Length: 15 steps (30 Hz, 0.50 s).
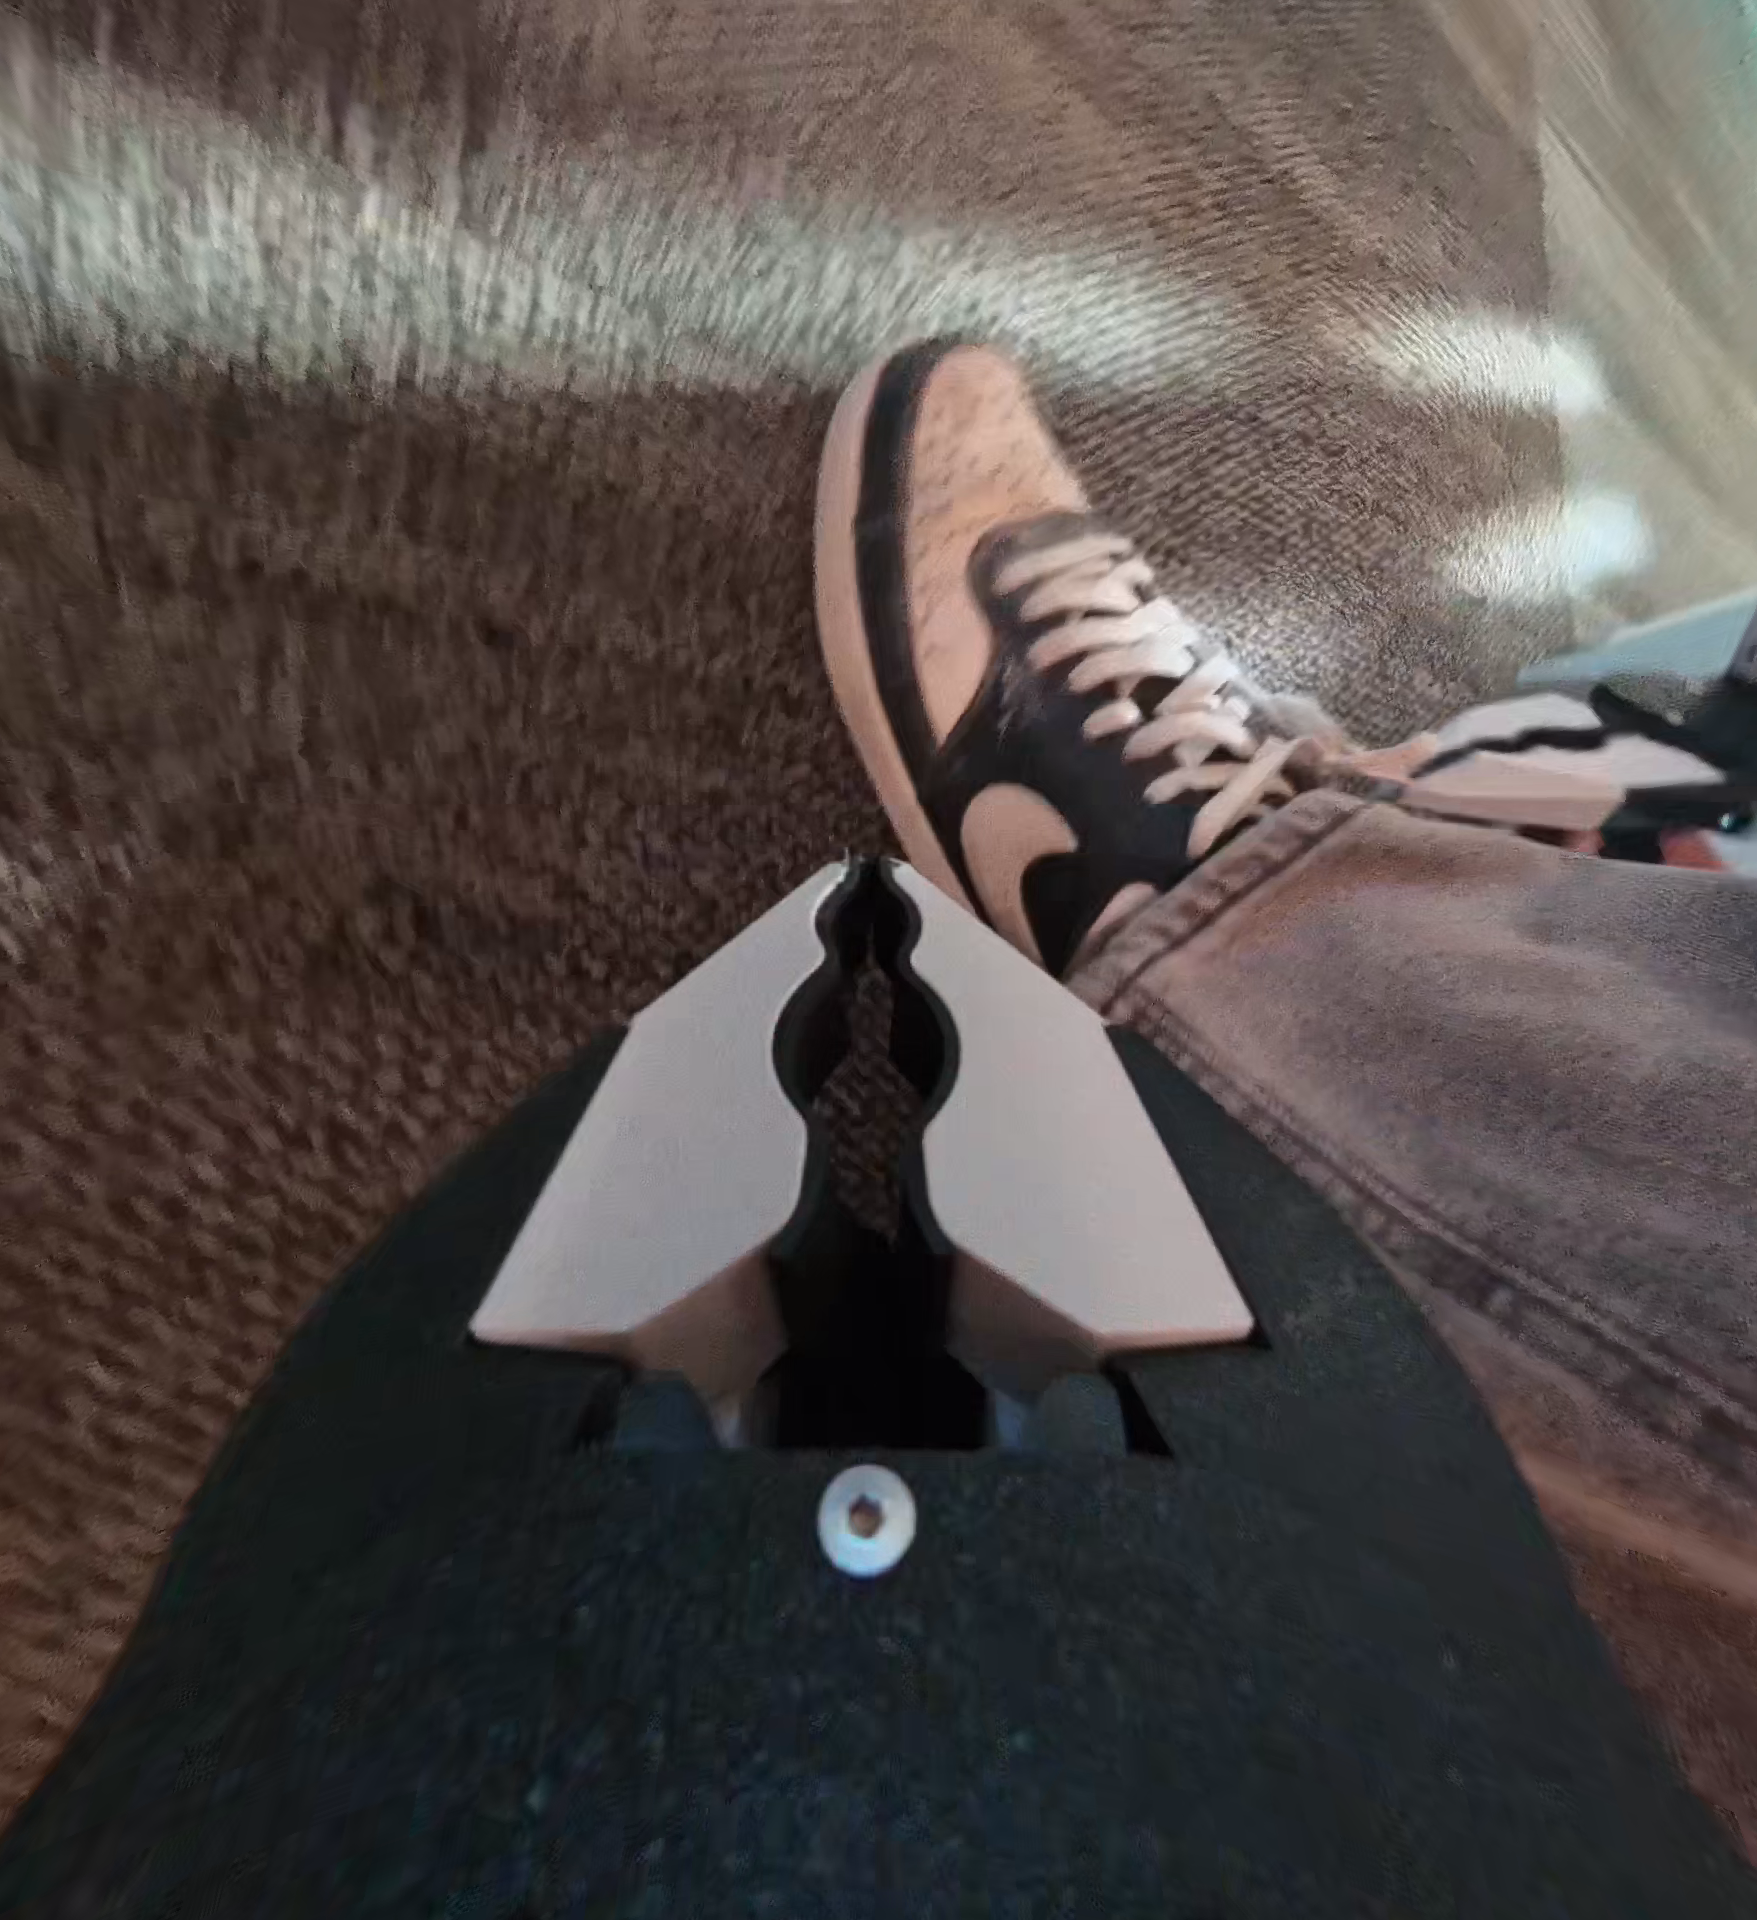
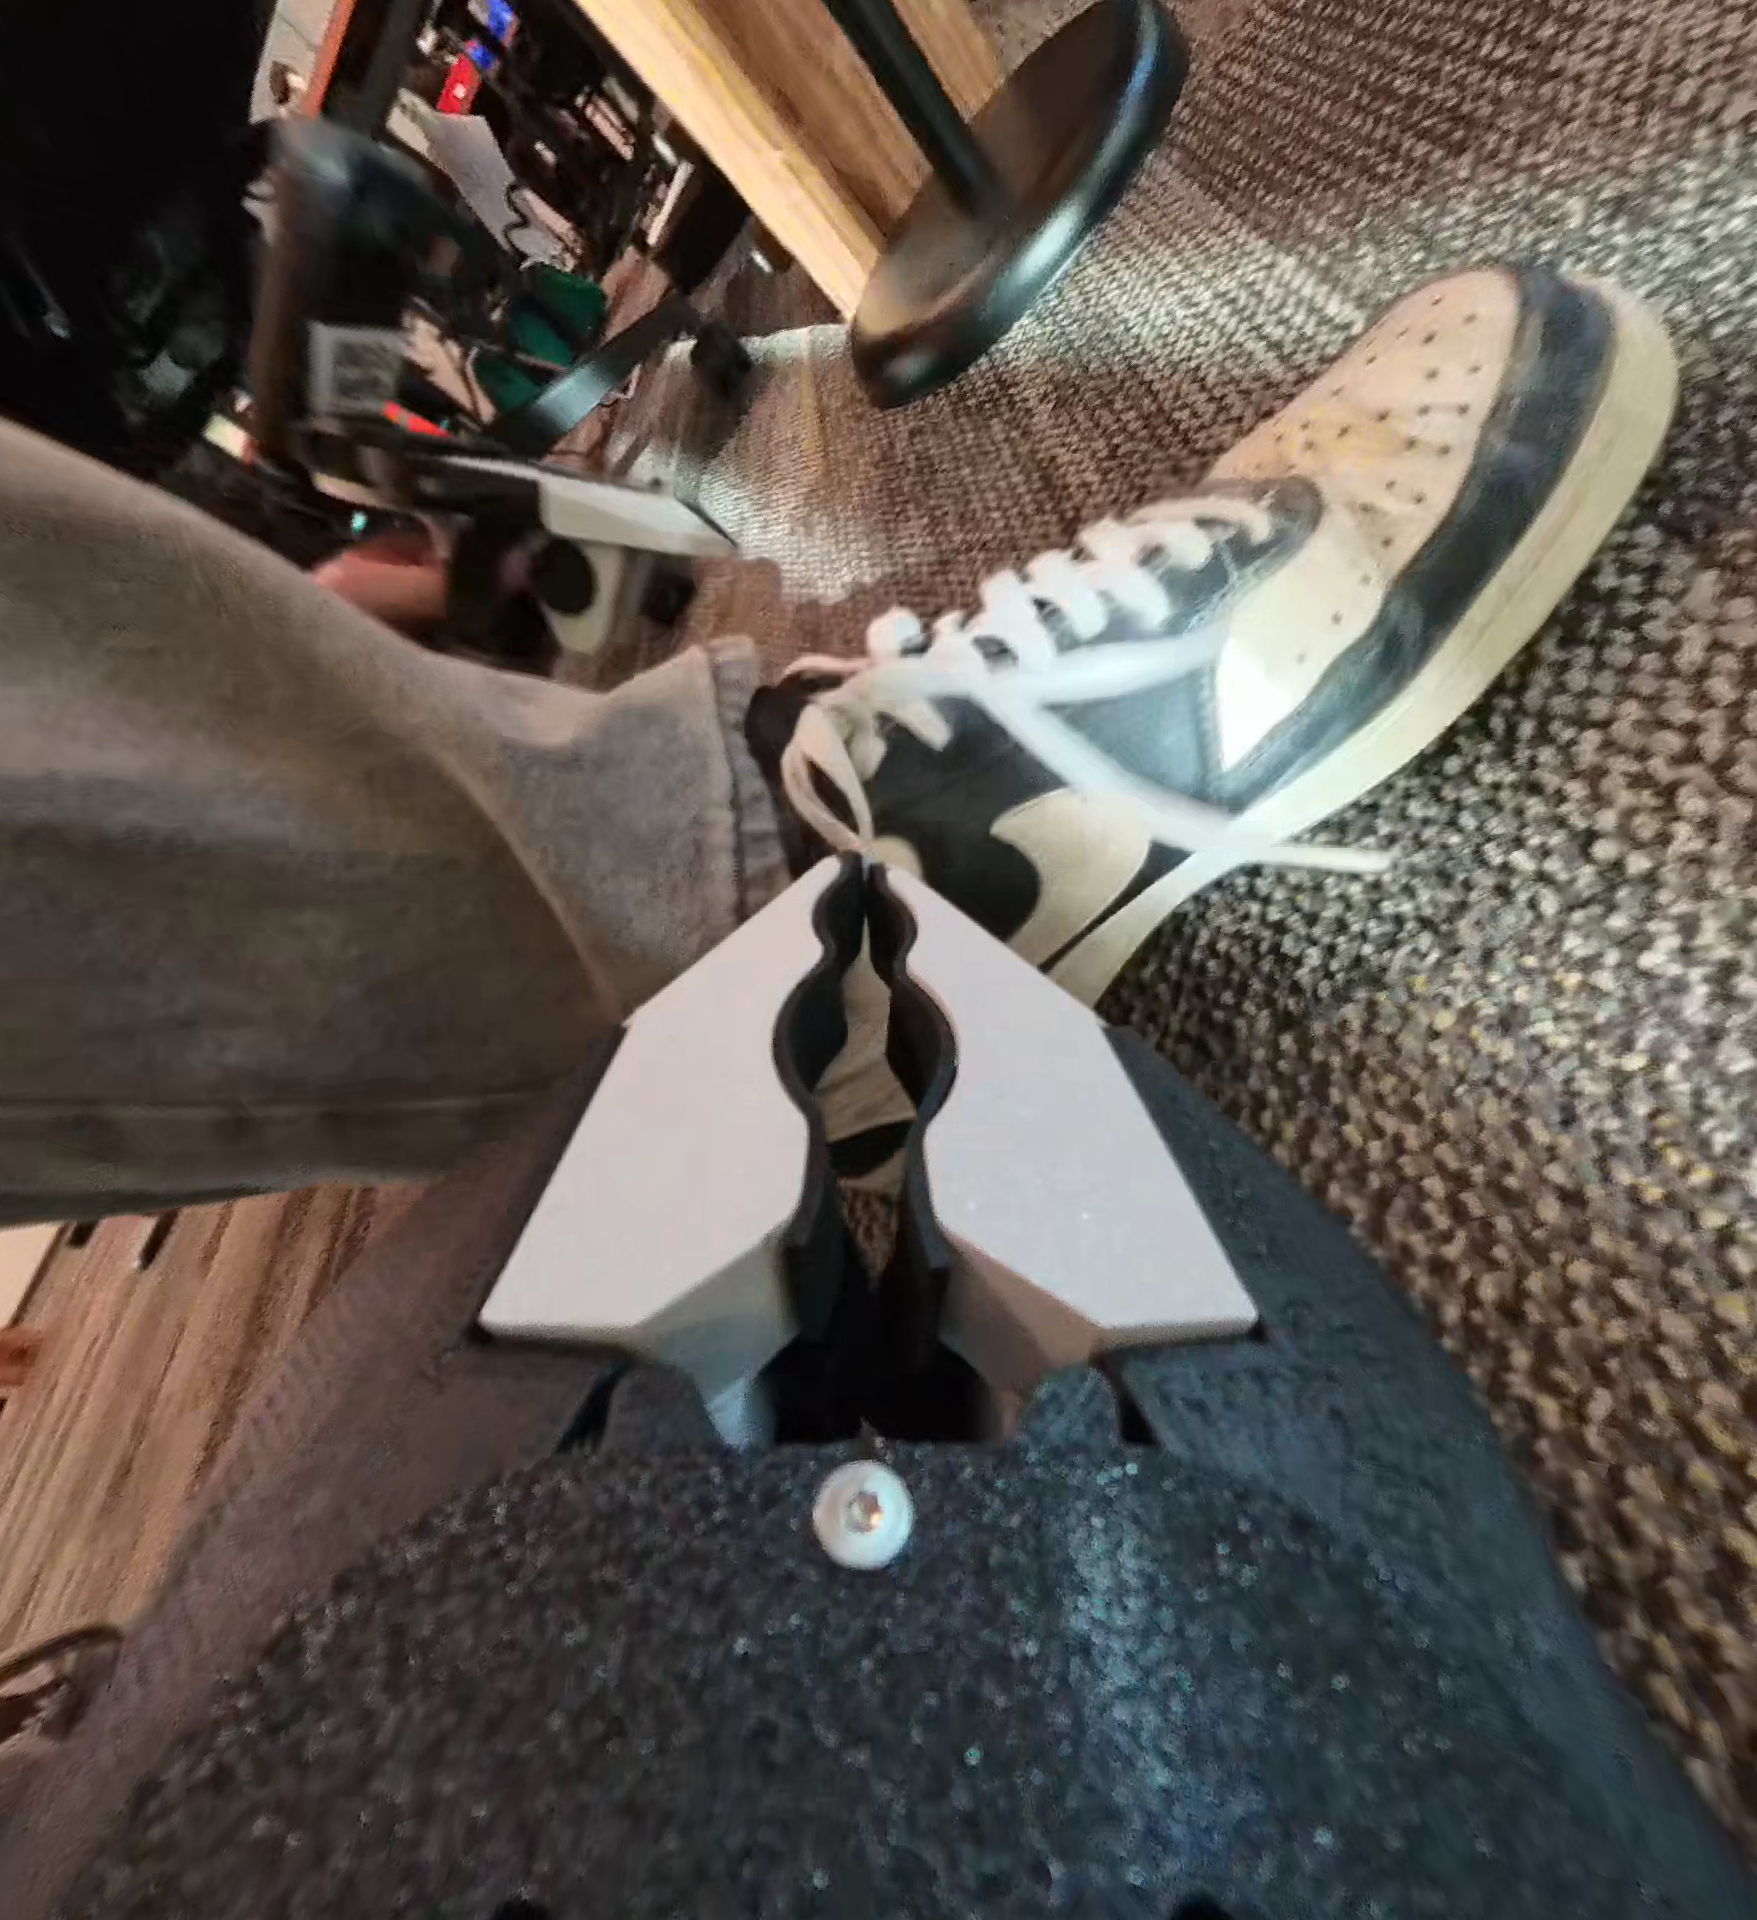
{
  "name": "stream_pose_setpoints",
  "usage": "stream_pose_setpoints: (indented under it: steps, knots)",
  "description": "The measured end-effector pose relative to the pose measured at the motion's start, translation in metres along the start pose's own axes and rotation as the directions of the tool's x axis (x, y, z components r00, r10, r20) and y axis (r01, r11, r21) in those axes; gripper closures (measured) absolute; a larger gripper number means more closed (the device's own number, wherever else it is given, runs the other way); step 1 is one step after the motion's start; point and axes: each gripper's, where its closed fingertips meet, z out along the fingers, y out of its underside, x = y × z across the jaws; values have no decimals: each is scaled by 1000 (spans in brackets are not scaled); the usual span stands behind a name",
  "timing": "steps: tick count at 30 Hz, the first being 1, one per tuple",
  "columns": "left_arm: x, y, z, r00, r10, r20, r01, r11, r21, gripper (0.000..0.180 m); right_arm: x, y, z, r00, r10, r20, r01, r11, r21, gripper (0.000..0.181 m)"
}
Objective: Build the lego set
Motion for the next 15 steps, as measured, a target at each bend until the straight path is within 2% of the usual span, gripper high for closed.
stream_pose_setpoints:
  steps: [2, 4, 5, 7, 9, 11, 13, 14, 15]
  knots:
    - [24, -25, 4, 983, 173, -56, -172, 985, 12, 180, 7, -6, 1, 999, -30, -24, 30, 999, -20, 180]
    - [42, -40, 22, 952, 291, -98, -295, 955, -36, 176, 11, -10, -4, 997, -61, -42, 59, 997, -47, 180]
    - [57, -43, 32, 939, 302, -162, -316, 947, -66, 170, 13, -11, -6, 996, -67, -53, 65, 997, -51, 181]
    - [92, -36, 52, 911, 228, -344, -298, 940, -166, 151, 15, -15, -6, 996, -63, -57, 60, 997, -40, 181]
    - [115, -26, 62, 842, 255, -476, -388, 898, -205, 148, 11, -17, -3, 997, -62, -48, 61, 998, -29, 180]
    - [125, -28, 63, 729, 417, -543, -574, 805, -152, 148, 9, -17, 1, 996, -78, -48, 76, 996, -41, 180]
    - [132, -32, 62, 574, 564, -594, -755, 646, -116, 145, 7, -18, 2, 992, -110, -60, 107, 992, -60, 180]
    - [137, -30, 63, 494, 591, -638, -820, 561, -115, 138, 6, -18, 1, 990, -122, -71, 117, 990, -73, 181]
    - [140, -27, 65, 419, 605, -678, -873, 474, -116, 140, 4, -17, -1, 989, -124, -76, 119, 990, -76, 180]
